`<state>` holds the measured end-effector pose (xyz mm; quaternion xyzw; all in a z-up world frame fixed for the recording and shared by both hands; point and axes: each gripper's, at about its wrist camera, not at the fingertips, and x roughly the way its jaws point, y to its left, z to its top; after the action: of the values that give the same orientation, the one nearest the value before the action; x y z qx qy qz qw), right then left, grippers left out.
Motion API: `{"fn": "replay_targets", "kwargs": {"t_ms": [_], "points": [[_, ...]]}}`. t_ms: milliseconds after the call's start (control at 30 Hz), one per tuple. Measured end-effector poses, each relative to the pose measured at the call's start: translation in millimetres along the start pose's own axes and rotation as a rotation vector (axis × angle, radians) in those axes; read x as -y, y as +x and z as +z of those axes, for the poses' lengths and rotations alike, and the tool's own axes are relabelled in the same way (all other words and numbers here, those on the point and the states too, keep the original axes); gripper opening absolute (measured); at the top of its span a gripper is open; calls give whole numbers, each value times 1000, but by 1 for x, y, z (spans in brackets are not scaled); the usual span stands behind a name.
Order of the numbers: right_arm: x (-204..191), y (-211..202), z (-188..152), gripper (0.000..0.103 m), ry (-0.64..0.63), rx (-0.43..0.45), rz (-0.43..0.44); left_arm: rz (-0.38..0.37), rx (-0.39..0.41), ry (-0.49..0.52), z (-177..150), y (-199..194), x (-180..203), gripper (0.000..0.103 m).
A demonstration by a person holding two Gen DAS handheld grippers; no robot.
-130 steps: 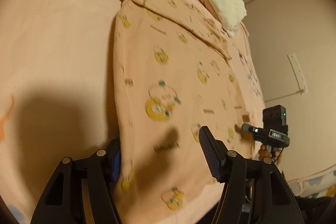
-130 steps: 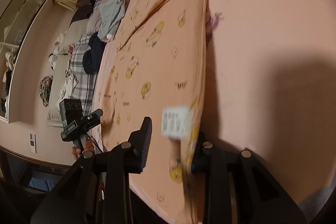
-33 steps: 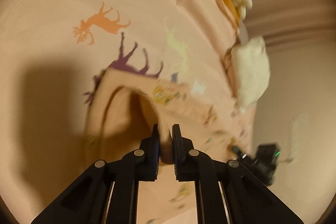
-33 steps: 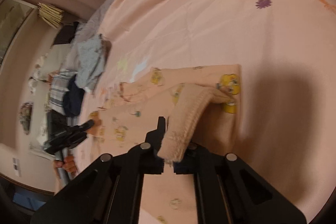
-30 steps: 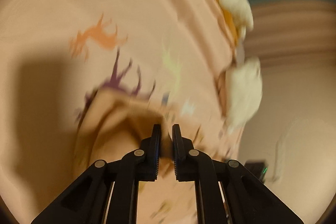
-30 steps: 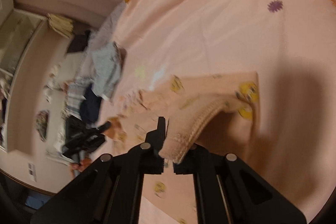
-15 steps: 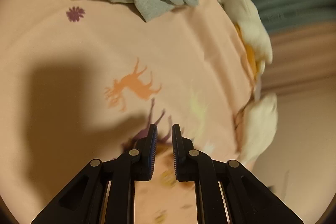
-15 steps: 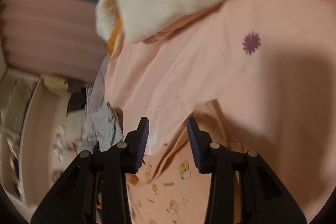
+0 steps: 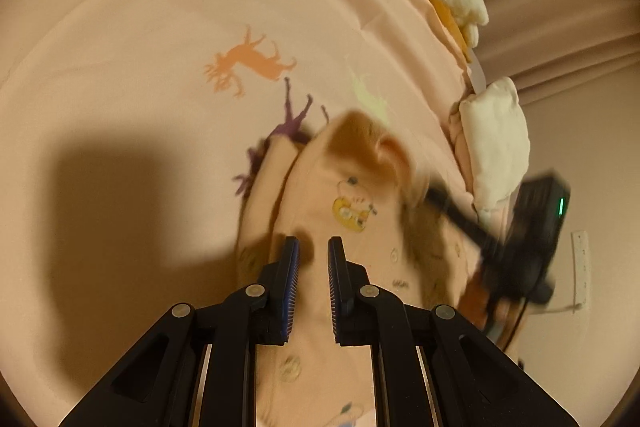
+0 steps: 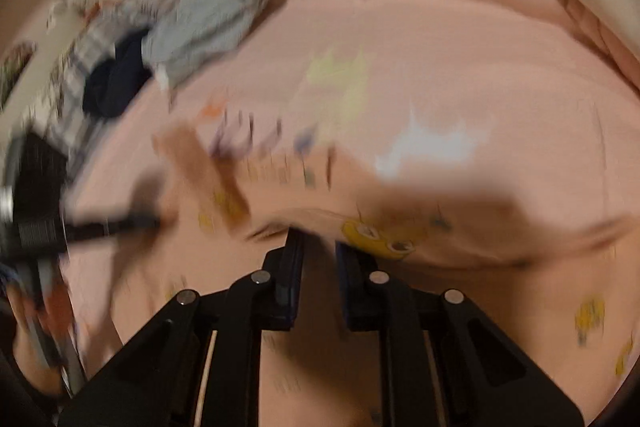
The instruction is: Fold small clothes
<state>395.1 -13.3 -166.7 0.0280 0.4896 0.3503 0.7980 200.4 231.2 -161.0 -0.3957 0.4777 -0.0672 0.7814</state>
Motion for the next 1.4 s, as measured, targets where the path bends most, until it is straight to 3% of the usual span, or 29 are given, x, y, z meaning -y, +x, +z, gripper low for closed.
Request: {"fn": "replay_targets", "kwargs": {"t_ms": [67, 167, 233, 300, 333, 400, 533, 700, 800, 900, 1167, 1400], "points": [[13, -10, 22, 20, 117, 91, 30, 2, -3, 5, -4, -5, -3, 9], [22, -32, 20, 20, 194, 132, 96, -6, -8, 27, -10, -12, -7, 9], [27, -49, 5, 20, 180, 120, 112, -20, -14, 32, -14, -14, -11, 13], [33, -70, -15, 22, 146, 111, 90, -26, -8, 25, -18, -16, -16, 33], [36, -84, -28, 25, 139, 110, 75, -32, -4, 15, -19, -16, -18, 37], [50, -107, -50, 38, 164, 122, 67, -57, -3, 0, -21, -16, -20, 38], [76, -138, -94, 39, 249, 179, 21, -81, -14, 6, -26, -11, -14, 38], [109, -165, -140, 39, 360, 184, -36, -108, -40, 35, -36, -9, -7, 38], [119, -172, -159, 39, 405, 176, -53, -128, -49, 43, -40, -14, -8, 38], [126, -177, -175, 38, 424, 157, -18, -174, -61, 49, -45, -19, -11, 38], [101, -173, -177, 27, 320, 152, 46, -221, -81, 128, -56, -26, 2, 38], [108, -150, -174, 29, 338, 78, 19, -175, -121, 89, -54, -4, -2, 38]]}}
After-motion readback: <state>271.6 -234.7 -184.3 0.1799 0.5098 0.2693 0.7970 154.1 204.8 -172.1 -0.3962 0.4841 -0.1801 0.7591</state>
